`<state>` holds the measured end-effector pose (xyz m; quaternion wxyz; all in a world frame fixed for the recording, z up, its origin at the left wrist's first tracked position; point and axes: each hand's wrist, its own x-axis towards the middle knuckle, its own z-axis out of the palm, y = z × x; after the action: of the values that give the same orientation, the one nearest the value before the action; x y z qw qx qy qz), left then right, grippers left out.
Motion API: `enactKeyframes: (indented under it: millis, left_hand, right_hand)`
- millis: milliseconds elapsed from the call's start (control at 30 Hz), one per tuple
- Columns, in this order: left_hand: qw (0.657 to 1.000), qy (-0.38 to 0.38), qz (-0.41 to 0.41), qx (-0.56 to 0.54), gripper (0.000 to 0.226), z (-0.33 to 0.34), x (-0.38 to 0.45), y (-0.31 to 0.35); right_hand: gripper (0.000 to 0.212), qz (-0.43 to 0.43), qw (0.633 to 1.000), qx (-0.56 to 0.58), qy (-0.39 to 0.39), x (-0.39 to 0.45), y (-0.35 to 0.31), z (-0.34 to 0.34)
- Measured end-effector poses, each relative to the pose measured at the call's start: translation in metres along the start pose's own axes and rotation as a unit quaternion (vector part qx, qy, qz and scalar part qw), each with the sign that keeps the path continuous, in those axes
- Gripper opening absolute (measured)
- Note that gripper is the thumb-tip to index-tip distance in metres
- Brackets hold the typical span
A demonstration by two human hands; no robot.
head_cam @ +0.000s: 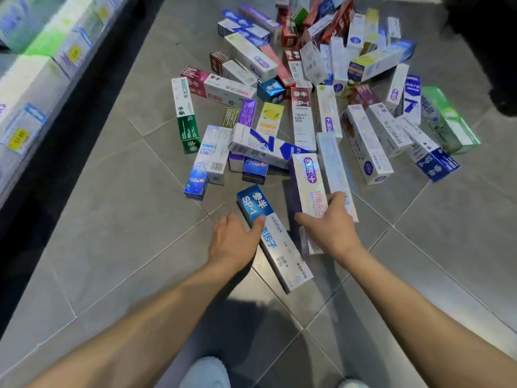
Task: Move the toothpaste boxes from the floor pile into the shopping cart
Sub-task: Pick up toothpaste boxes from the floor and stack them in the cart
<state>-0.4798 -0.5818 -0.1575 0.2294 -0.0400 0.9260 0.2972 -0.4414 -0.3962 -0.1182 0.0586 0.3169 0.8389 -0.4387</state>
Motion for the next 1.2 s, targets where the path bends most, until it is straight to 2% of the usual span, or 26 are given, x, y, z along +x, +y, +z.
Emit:
enactKeyframes:
  millis: [133,267,333,433,567,733,867,933,1033,1200]
  left_hand:
    - [0.999,0.005,-0.047,-0.022,0.100,0.026,0.004,0.027]
    - [0.996,0.018,-0.088,-0.012,0.098,0.039,0.001,0.045]
    - [0.995,0.024,-0.099,-0.012,0.094,0.042,0.000,0.048]
    - [0.996,0.016,-0.084,-0.031,0.075,0.042,-0.003,0.046]
    - [0.985,-0.003,-0.013,-0.173,0.052,0.028,-0.011,0.038]
    - [0.953,0.009,0.032,-0.302,0.050,-0.018,-0.008,0.050]
    - [0.927,-0.033,0.030,-0.372,0.057,-0.067,-0.007,0.077]
    - [0.910,-0.048,0.036,-0.411,0.048,-0.093,-0.015,0.096]
    - [0.888,-0.045,0.048,-0.455,0.050,-0.137,-0.041,0.131]
    - [0.870,-0.063,0.066,-0.484,0.039,-0.235,-0.108,0.212]
  right_hand:
    - [0.062,-0.024,1.000,0.017,-0.002,-0.001,0.005,-0.016]
    - [0.063,-0.007,0.997,0.070,0.009,-0.002,0.011,-0.024]
    - [0.062,-0.004,0.996,0.086,0.009,-0.004,0.012,-0.024]
    - [0.063,-0.004,0.996,0.089,0.002,-0.007,0.015,-0.024]
    - [0.061,-0.001,0.995,0.100,-0.001,-0.008,0.018,-0.026]
    - [0.061,0.011,0.985,0.169,-0.013,-0.005,0.004,-0.028]
    - [0.075,0.004,0.985,0.171,-0.037,-0.004,-0.030,-0.040]
    - [0.072,-0.009,0.977,0.207,-0.046,-0.008,-0.058,-0.054]
    - [0.065,-0.025,0.963,0.261,-0.058,-0.029,-0.111,-0.089]
    - [0.067,-0.046,0.949,0.301,-0.078,-0.090,-0.208,-0.182]
